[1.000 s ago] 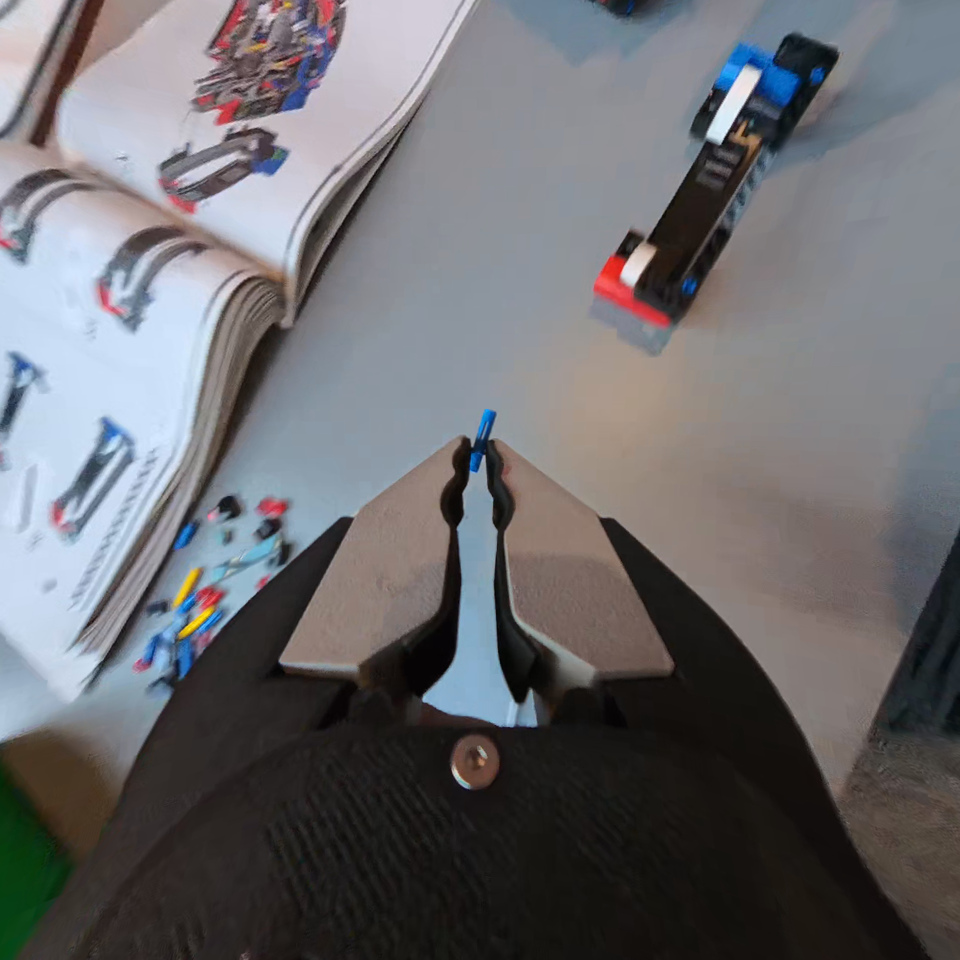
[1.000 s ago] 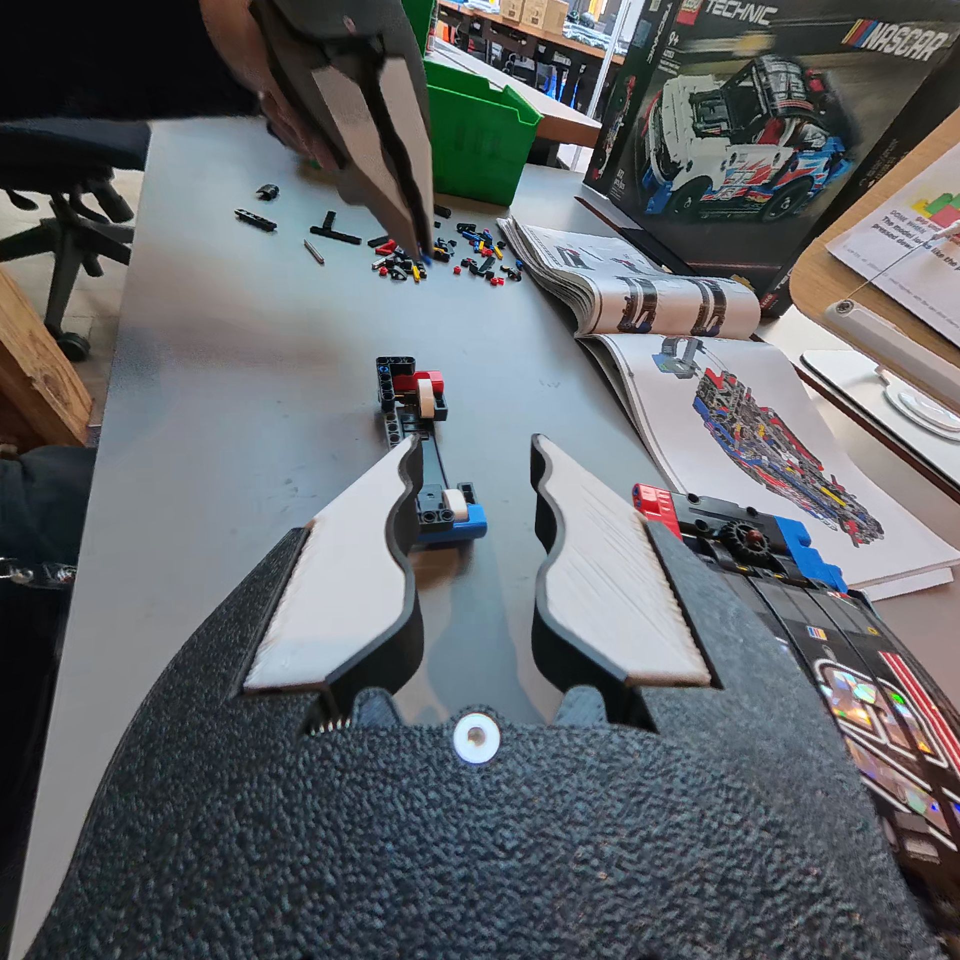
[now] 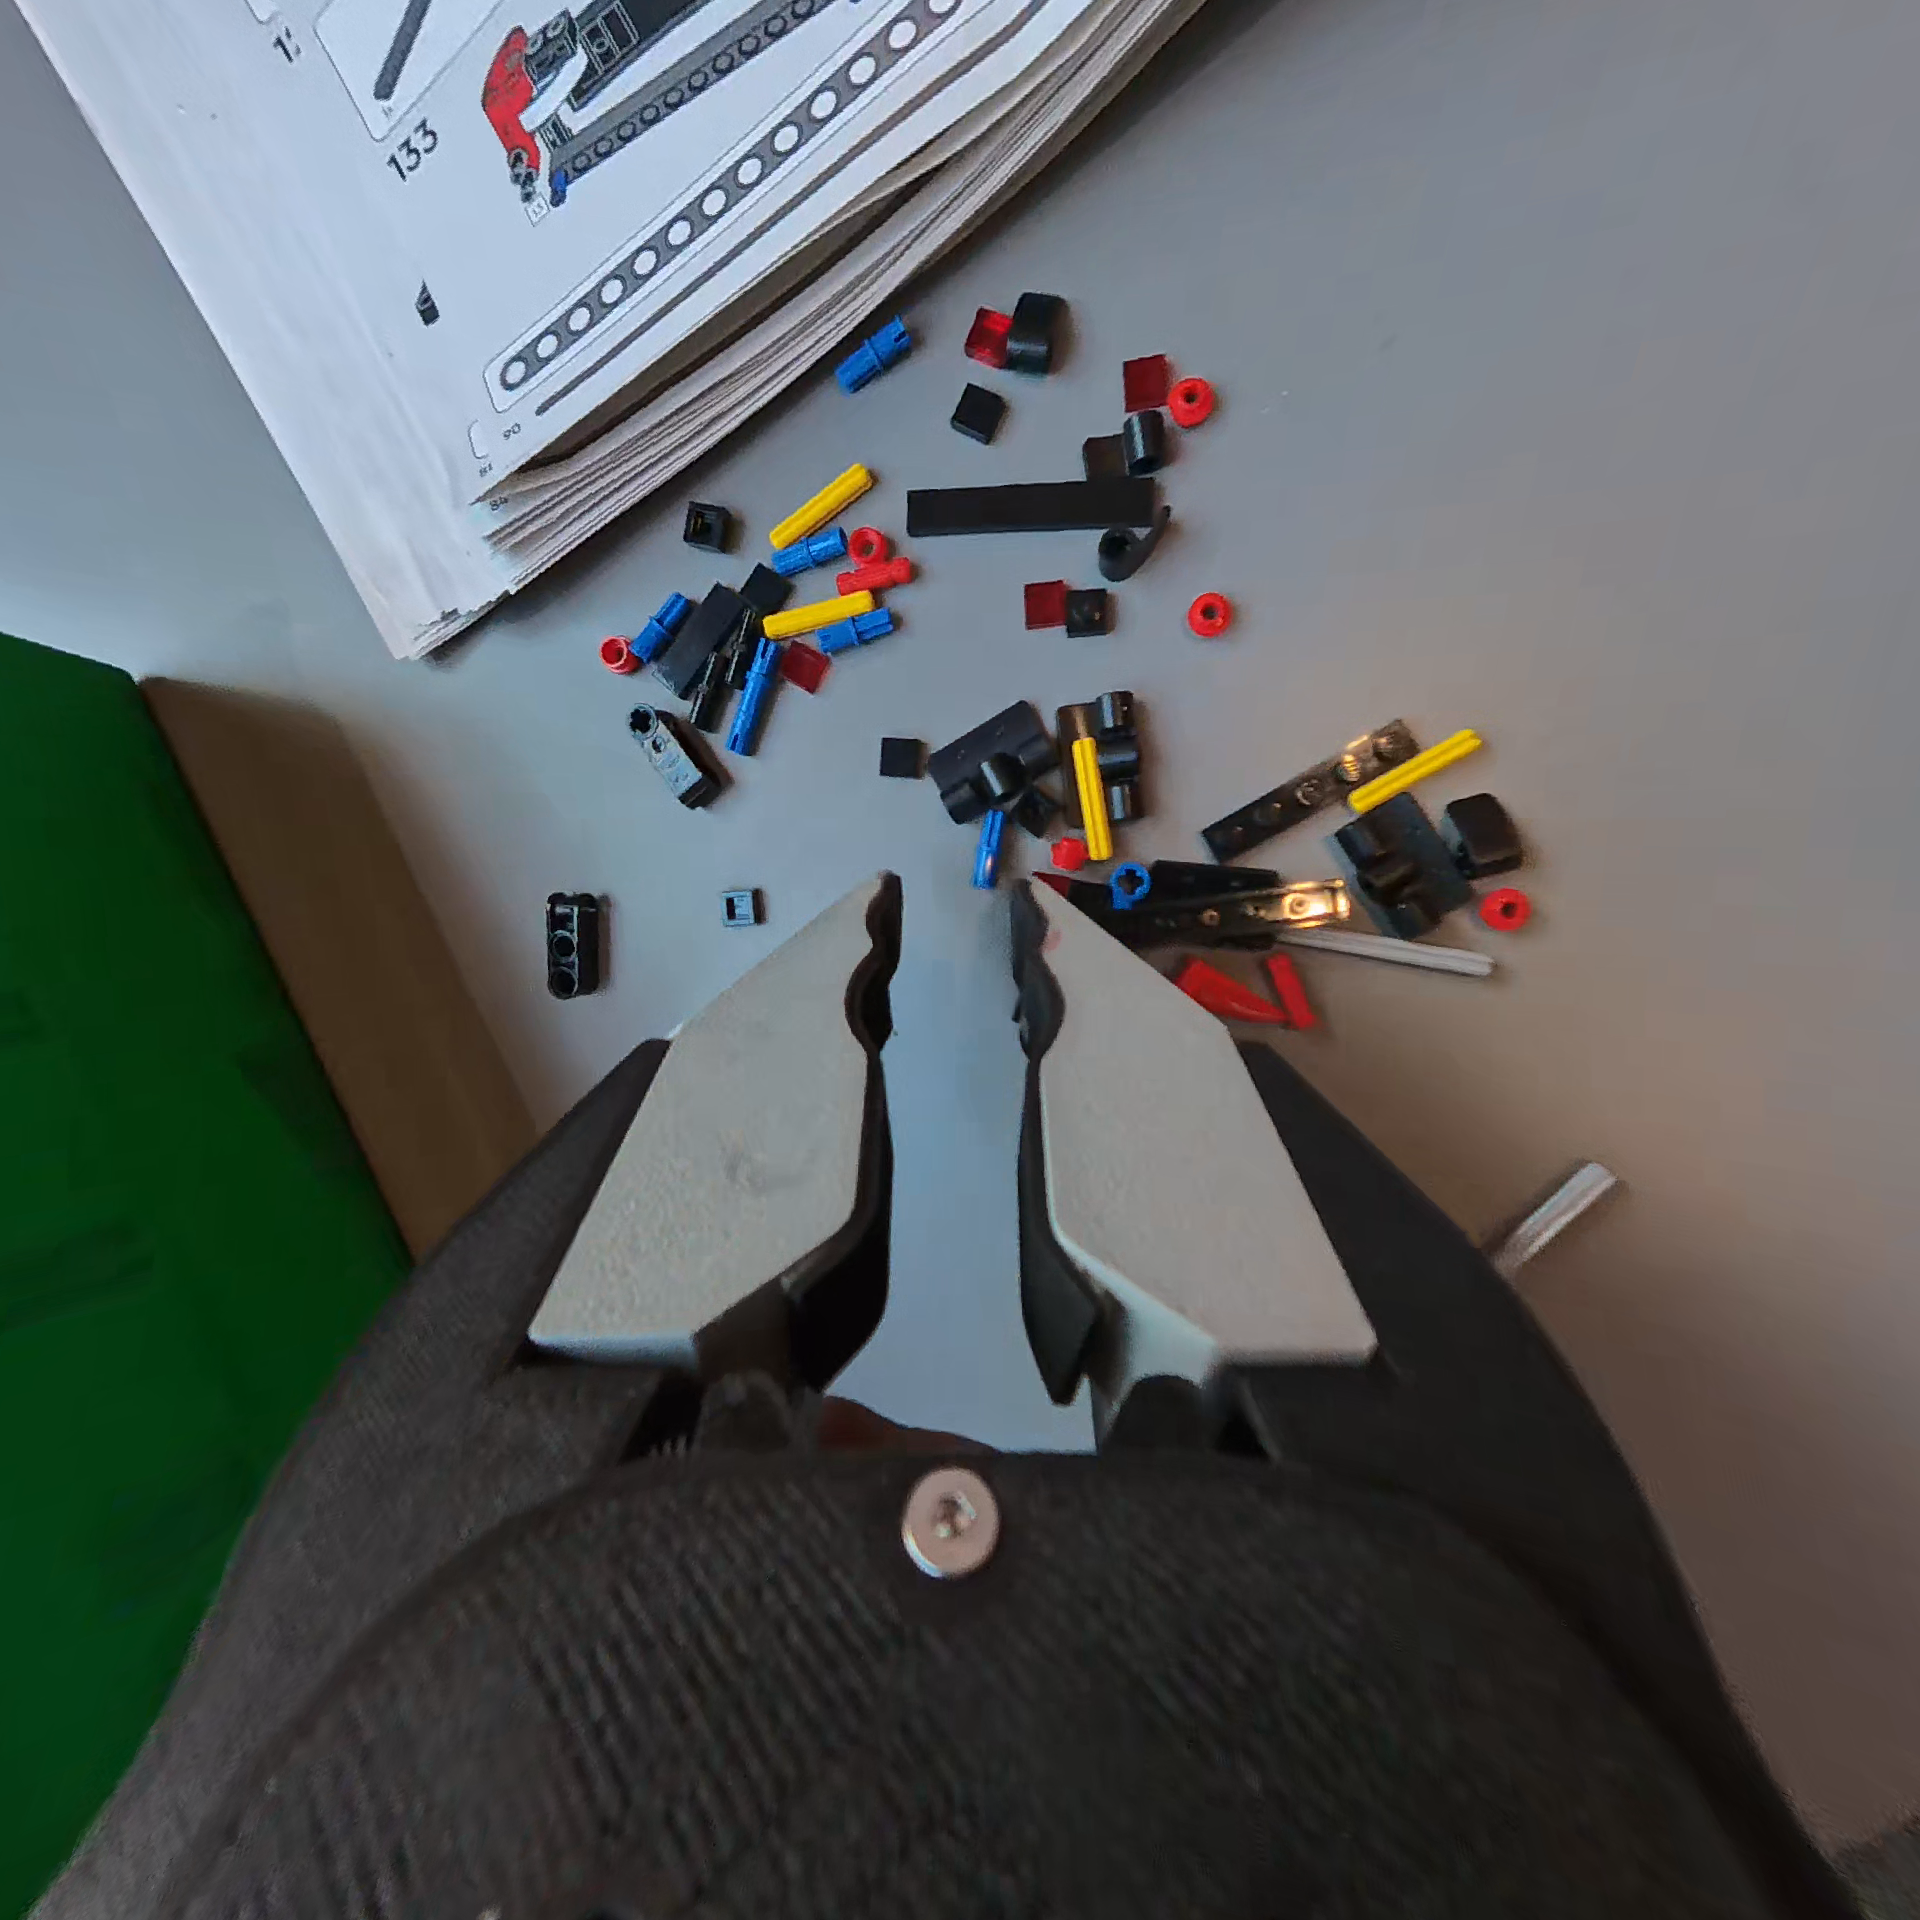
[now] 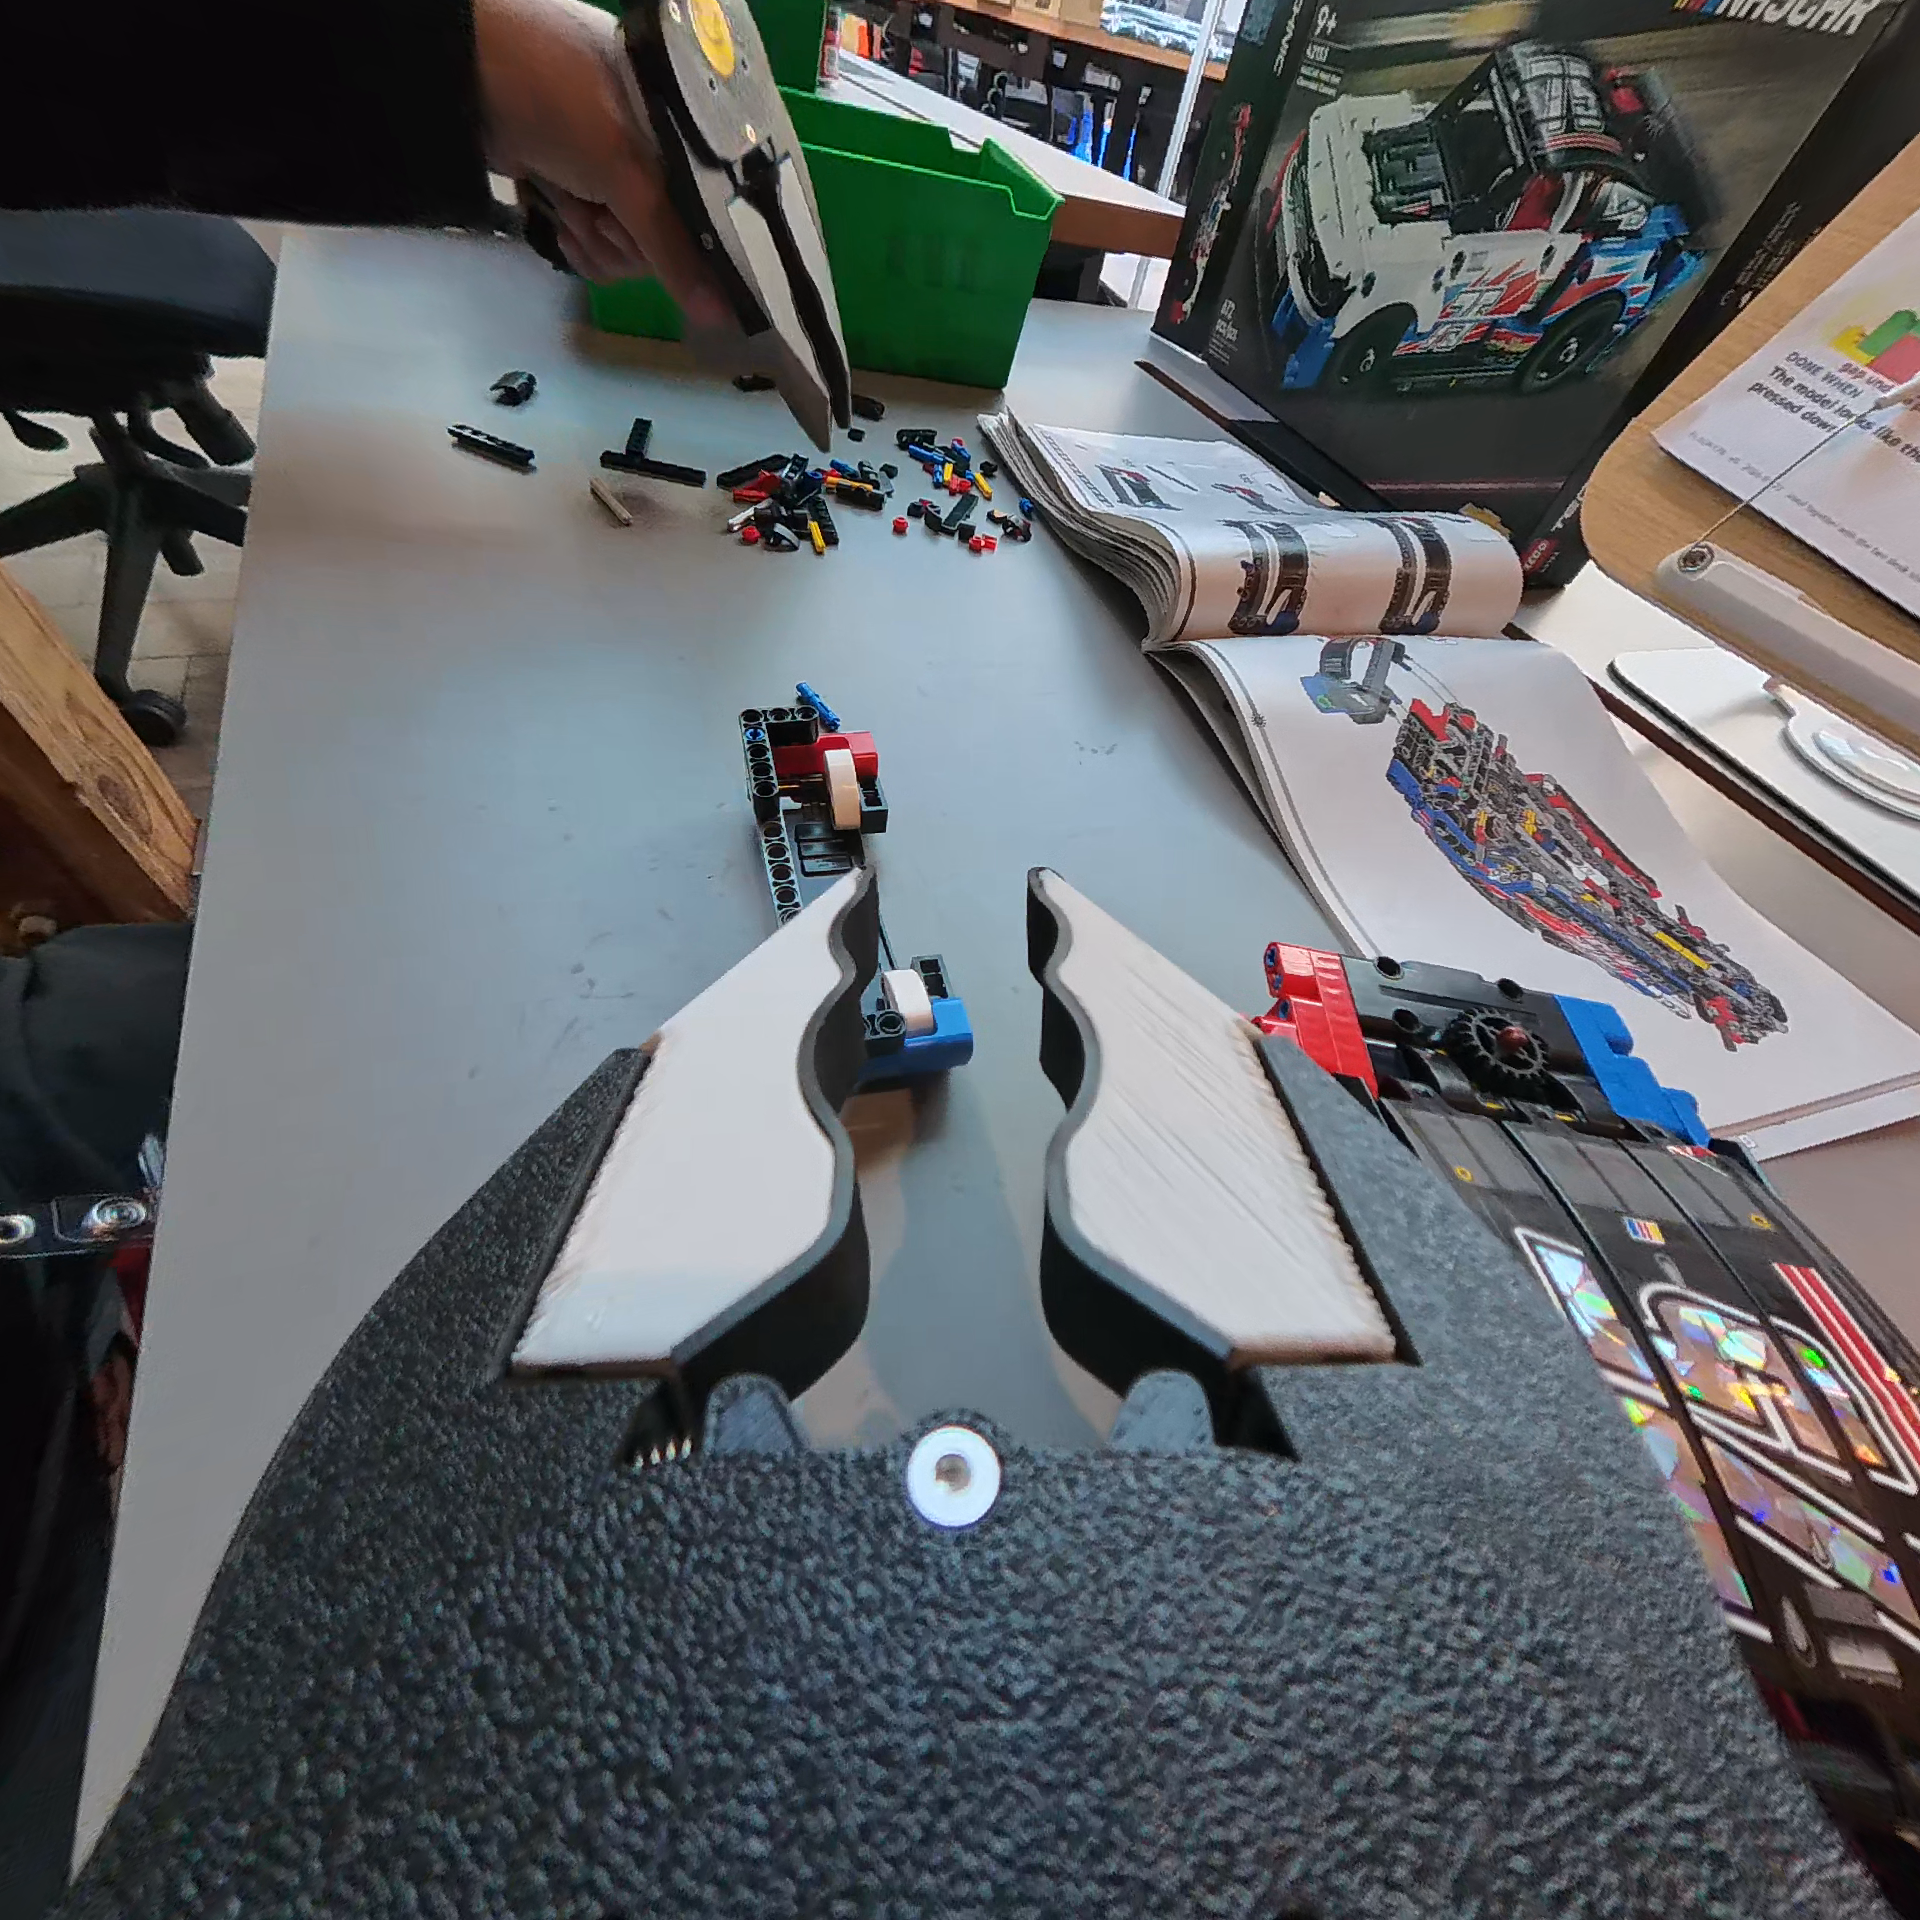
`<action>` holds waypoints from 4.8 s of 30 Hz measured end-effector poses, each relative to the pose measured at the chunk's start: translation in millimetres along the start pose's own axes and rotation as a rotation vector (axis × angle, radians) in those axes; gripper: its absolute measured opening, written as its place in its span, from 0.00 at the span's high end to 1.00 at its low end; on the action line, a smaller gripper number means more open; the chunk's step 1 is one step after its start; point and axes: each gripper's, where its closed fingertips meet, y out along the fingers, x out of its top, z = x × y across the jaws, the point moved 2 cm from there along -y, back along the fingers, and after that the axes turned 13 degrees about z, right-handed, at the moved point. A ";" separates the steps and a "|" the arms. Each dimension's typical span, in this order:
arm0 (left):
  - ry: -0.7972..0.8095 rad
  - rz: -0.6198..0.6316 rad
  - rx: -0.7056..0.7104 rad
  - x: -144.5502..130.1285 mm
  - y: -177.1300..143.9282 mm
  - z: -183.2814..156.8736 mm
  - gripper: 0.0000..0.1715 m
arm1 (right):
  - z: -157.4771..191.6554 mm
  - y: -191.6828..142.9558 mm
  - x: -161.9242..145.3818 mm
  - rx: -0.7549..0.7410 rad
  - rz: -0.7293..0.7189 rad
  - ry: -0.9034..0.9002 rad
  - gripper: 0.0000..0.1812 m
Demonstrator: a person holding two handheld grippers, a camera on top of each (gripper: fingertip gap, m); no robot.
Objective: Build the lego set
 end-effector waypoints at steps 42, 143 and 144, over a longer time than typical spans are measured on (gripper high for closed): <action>0.116 0.035 0.043 27.7 21.5 52.5 0.90 | 0.5 3.3 -1.8 -0.008 0.025 -0.013 0.85; -0.107 -0.923 0.016 135.2 -98.9 -219.4 0.79 | 24.1 11.8 6.8 -0.051 -0.016 -0.234 1.00; -0.088 -0.863 0.040 124.4 -98.7 -215.0 0.76 | 23.6 10.4 8.5 -0.067 -0.028 -0.238 1.00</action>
